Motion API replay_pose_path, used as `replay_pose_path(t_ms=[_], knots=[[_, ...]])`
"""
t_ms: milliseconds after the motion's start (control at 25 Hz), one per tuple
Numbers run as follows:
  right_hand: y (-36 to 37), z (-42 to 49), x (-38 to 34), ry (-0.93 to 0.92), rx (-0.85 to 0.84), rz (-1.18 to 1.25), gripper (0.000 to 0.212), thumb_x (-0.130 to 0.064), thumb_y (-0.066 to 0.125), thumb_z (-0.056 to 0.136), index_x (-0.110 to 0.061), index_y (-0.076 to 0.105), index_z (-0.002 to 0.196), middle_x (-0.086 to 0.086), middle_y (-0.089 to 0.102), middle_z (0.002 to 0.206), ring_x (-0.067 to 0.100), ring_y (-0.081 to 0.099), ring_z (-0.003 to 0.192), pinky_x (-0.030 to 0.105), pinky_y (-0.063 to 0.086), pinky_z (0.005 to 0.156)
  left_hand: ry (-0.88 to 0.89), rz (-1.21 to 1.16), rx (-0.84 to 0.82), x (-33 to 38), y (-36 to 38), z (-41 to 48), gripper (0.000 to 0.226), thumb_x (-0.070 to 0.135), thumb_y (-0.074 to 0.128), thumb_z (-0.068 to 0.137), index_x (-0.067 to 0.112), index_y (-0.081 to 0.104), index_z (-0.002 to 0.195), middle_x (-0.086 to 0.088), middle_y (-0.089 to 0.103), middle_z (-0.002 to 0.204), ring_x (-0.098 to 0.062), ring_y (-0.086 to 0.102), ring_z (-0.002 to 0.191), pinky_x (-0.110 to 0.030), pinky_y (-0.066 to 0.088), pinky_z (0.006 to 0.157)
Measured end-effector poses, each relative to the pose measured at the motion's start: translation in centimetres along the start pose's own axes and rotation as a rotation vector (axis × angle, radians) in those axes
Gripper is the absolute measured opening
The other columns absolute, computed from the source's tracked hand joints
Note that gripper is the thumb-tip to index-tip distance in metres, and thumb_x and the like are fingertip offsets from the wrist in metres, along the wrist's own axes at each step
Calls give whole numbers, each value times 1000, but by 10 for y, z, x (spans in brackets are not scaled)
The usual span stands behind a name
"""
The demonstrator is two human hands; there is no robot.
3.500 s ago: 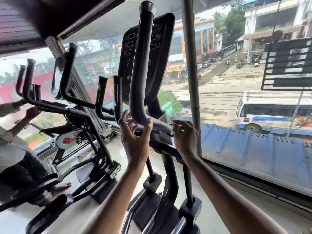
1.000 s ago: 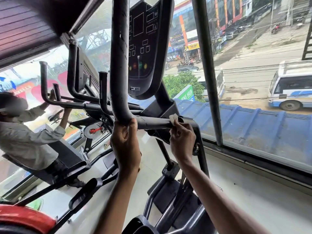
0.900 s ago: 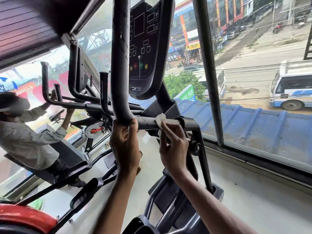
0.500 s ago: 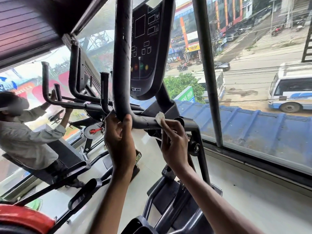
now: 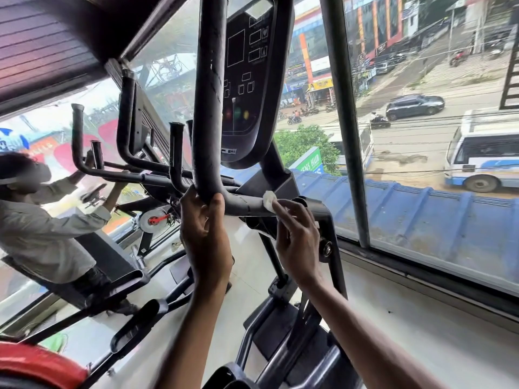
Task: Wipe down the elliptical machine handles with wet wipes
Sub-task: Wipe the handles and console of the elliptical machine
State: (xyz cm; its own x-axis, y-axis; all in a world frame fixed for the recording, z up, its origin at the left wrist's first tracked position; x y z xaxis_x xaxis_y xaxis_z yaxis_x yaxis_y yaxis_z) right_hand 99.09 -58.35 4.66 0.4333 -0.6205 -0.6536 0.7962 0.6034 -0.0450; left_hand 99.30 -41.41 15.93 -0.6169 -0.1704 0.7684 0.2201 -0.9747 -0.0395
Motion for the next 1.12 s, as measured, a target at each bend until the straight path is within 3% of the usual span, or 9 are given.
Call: replay_pose_path(t_ms=[80, 240, 400, 560, 680, 800, 880, 1000, 1120], knots=[[1, -10, -2, -87, 6, -1, 40, 5, 61, 97, -10, 70, 134, 8, 67, 128, 23, 61, 112, 28, 49, 97, 1, -10, -16, 0, 1, 0, 48, 38, 57, 90, 8, 59, 128, -4, 72, 114, -18, 69, 106, -40, 56, 92], [4, 2, 17, 160, 42, -56, 43, 8, 63, 93, -9, 71, 131, 7, 70, 122, 28, 64, 109, 42, 54, 94, 6, -18, -38, 1, 2, -1, 41, 25, 56, 94, 8, 58, 131, 3, 72, 111, -12, 69, 104, -33, 56, 91], [1, 1, -35, -117, 9, 93, 35, 2, 62, 99, -7, 71, 131, 6, 72, 128, 25, 64, 112, 32, 52, 99, 24, -4, -68, 3, 2, 2, 46, 32, 56, 91, 6, 58, 129, 10, 73, 105, -10, 69, 103, -28, 55, 87], [0, 5, -31, 43, 49, 50, 35, -4, 62, 100, -7, 69, 134, 3, 70, 134, 23, 63, 115, 39, 55, 98, 10, 5, -125, 5, -1, 4, 50, 42, 57, 87, 11, 58, 126, 4, 73, 107, -15, 70, 104, -39, 56, 92], [2, -5, -65, -112, -7, 72, 40, -3, 58, 102, -8, 63, 141, 3, 63, 145, 21, 60, 118, 28, 49, 104, -18, 4, -147, 4, -3, 7, 46, 44, 59, 85, 17, 59, 123, -1, 72, 108, -20, 69, 103, -49, 56, 94], [1, -4, -57, -82, -6, 30, 49, 4, 53, 99, -8, 57, 147, 2, 57, 151, 19, 58, 116, 32, 51, 102, -34, 20, -209, 4, -3, 12, 38, 44, 60, 85, 25, 60, 118, -3, 72, 108, -19, 69, 103, -54, 55, 96], [3, -3, -57, 15, -2, 47, 56, 6, 52, 95, -9, 55, 148, 1, 56, 152, 18, 56, 115, 34, 51, 101, -39, 9, -241, 4, -4, 14, 36, 43, 61, 85, 25, 60, 115, -4, 72, 107, -18, 70, 102, -55, 55, 97], [6, -10, -86, -56, -18, 56, 60, 5, 47, 90, -7, 55, 148, 4, 53, 155, 17, 55, 112, 24, 44, 104, -40, -25, -280, 4, -5, 17, 34, 41, 63, 85, 23, 60, 114, -4, 73, 106, -20, 70, 102, -55, 54, 98], [6, -9, -69, 3, 6, 4, 59, 1, 46, 90, -6, 54, 149, 5, 54, 154, 18, 54, 117, 34, 50, 102, -48, -52, -319, 4, -4, 16, 24, 36, 63, 89, 29, 60, 112, 6, 73, 103, -12, 70, 102, -40, 56, 93]])
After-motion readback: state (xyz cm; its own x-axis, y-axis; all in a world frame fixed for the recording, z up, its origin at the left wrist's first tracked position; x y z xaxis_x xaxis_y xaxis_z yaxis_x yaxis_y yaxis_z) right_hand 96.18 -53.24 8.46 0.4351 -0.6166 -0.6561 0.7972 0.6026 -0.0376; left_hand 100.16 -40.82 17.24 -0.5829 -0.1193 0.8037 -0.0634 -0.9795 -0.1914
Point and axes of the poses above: each hand's wrist, its own z-axis towards the middle knuckle, its own y-axis out of the palm, x = y × z, the point moved 7 cm from there along z, towards the middle knuckle
